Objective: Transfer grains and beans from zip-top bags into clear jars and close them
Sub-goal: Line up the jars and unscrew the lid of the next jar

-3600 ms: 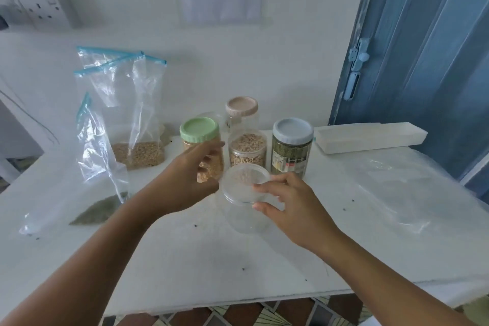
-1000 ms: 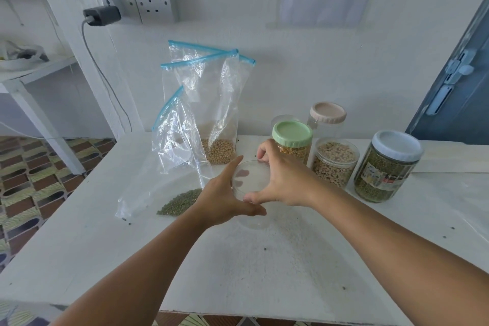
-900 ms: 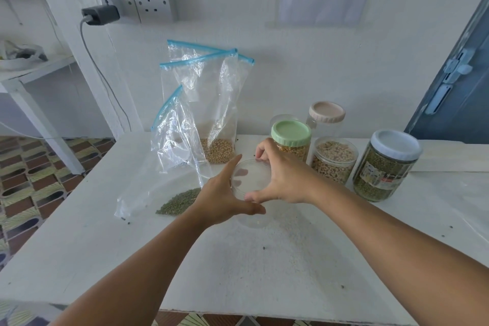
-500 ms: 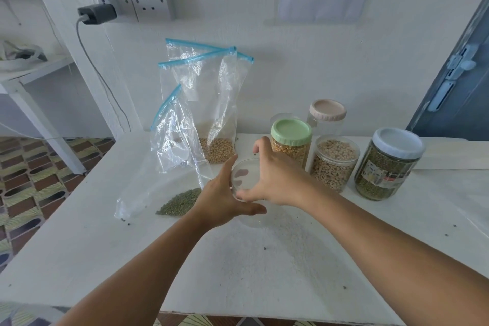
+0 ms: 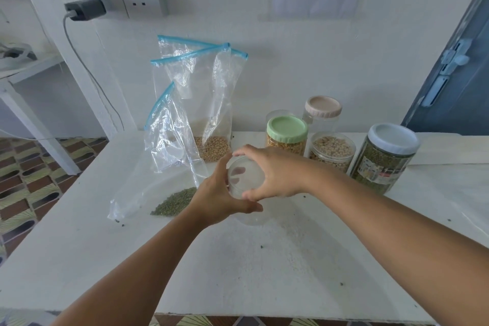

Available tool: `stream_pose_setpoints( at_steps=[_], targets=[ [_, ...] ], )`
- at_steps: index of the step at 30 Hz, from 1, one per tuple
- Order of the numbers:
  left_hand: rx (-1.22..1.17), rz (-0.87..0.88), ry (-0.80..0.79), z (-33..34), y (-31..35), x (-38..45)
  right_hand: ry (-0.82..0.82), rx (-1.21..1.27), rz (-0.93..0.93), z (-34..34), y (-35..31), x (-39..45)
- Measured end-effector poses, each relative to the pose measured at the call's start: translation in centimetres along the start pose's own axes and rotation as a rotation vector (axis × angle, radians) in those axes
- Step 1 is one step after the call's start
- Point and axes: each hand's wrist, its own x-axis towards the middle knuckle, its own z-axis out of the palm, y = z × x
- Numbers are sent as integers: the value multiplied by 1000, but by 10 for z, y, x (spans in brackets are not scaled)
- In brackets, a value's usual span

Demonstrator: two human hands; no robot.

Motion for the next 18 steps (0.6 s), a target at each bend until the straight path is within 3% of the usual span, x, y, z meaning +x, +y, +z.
stream_pose_setpoints(
  at_steps=[4,11,14,18],
  targets=[
    [2,0,8,0,-2,0,18,-43,4,2,0,2],
    [43,23,22,0,0,1,-154,-33,-44,-17,-2,-10],
    [25,16,13,0,-2,1,-55,-28,41,-20,-7,-16],
    [-1,12,-1,0,-3,1,109,-229,102,-3,-12,-11]
  ],
)
